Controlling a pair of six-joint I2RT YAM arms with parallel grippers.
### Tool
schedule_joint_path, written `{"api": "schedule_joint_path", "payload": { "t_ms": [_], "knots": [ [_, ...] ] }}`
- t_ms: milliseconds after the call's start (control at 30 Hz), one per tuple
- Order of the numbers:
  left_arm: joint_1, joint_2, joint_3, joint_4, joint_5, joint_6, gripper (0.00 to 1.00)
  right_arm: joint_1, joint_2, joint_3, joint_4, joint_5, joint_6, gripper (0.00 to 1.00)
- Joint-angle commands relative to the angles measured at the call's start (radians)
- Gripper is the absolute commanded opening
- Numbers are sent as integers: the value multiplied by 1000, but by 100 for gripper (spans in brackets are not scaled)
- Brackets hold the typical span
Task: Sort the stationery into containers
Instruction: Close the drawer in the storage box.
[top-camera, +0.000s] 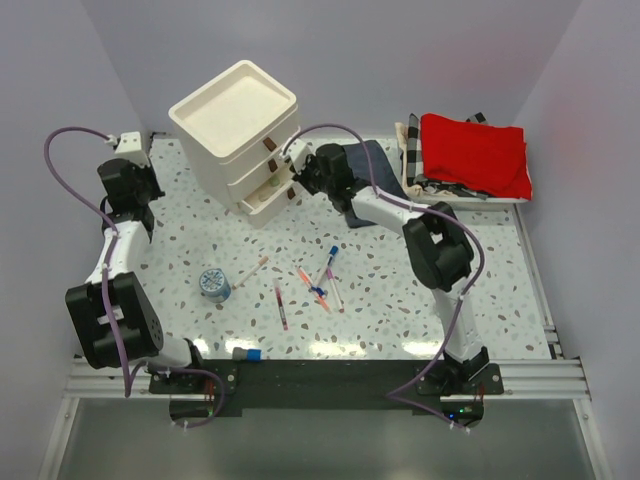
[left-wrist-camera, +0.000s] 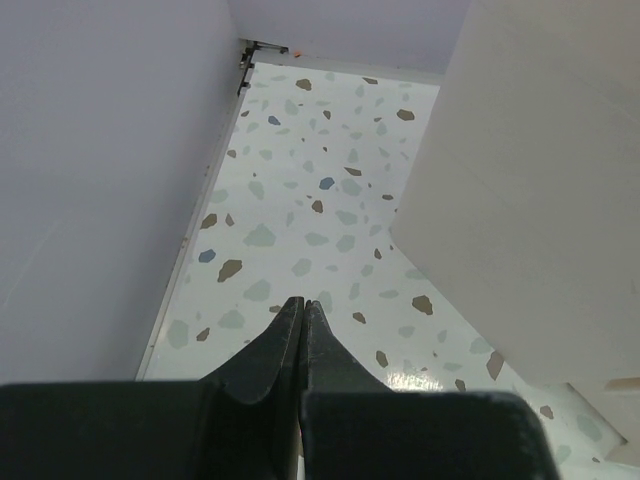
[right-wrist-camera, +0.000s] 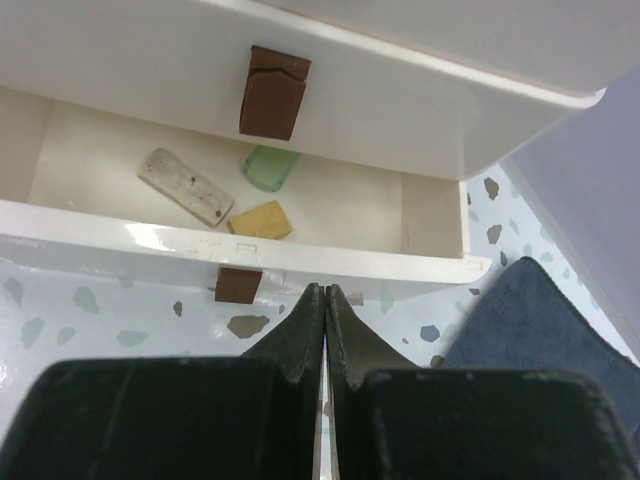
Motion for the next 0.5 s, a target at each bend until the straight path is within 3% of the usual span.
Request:
{"api": "schedule_joint_path", "payload": {
  "t_ms": [0, 467],
  "knots": [
    [7, 6, 16, 21, 16, 9, 0, 0, 46, 54, -11, 3, 39, 0],
    [7, -6, -7, -19, -39, 40, 0, 0, 256, 315, 17, 12, 121, 0]
  ]
}}
